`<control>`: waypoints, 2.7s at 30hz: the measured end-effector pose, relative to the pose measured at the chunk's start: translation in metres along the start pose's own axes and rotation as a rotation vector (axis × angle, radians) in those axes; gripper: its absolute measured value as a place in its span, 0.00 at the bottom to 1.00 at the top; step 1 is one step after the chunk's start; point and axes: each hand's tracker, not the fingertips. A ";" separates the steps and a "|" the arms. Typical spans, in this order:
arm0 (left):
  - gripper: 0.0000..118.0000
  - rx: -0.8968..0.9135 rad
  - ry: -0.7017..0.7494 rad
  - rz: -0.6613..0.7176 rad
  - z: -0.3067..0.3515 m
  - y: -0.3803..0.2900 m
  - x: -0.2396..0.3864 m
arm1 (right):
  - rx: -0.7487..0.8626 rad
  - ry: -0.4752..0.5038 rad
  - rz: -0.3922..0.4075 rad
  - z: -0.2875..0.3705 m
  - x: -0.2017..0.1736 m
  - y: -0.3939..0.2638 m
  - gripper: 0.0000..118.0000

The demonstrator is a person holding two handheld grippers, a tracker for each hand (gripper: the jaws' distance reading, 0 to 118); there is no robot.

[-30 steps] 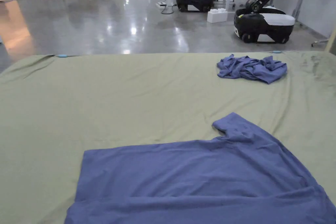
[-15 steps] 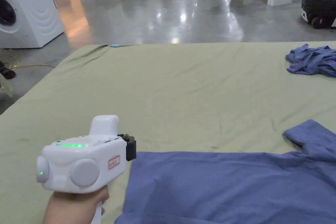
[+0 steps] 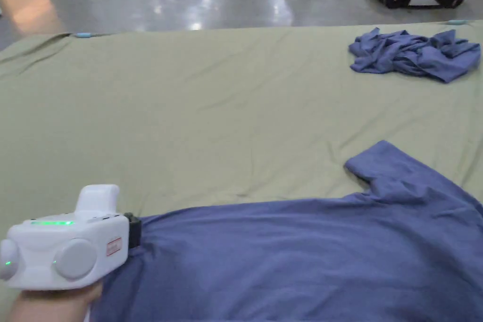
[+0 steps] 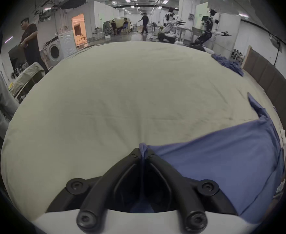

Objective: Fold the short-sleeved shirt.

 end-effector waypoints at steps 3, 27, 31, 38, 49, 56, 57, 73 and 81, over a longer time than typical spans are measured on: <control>0.01 -0.002 -0.066 -0.026 0.013 -0.008 0.004 | -0.053 0.023 -0.068 -0.036 0.018 0.008 0.05; 0.01 0.164 -0.133 -0.059 0.150 0.035 -0.008 | -0.067 0.085 -0.172 -0.018 0.044 0.015 0.05; 0.01 0.173 -0.149 -0.073 0.185 0.018 -0.020 | -0.015 0.100 -0.177 0.057 0.048 -0.002 0.05; 0.01 0.087 -0.250 -0.043 0.226 -0.068 -0.037 | -0.056 0.112 -0.154 0.149 0.030 -0.102 0.05; 0.02 -0.086 -0.269 -0.022 0.173 -0.176 -0.041 | -0.186 -0.073 -0.103 0.113 0.005 -0.220 0.05; 1.00 0.217 -0.456 -0.031 0.222 -0.174 -0.066 | -0.161 -0.171 -0.157 0.137 0.009 -0.214 1.00; 1.00 0.227 -0.536 0.003 0.236 -0.169 -0.072 | -0.090 -0.172 -0.188 0.151 0.011 -0.209 0.98; 0.00 -0.149 -0.890 0.460 0.129 -0.167 -0.182 | 0.139 0.037 -0.144 0.254 -0.104 -0.126 0.06; 1.00 -0.231 -1.091 0.602 0.083 -0.165 -0.160 | 0.127 0.056 -0.115 0.251 -0.114 -0.127 0.06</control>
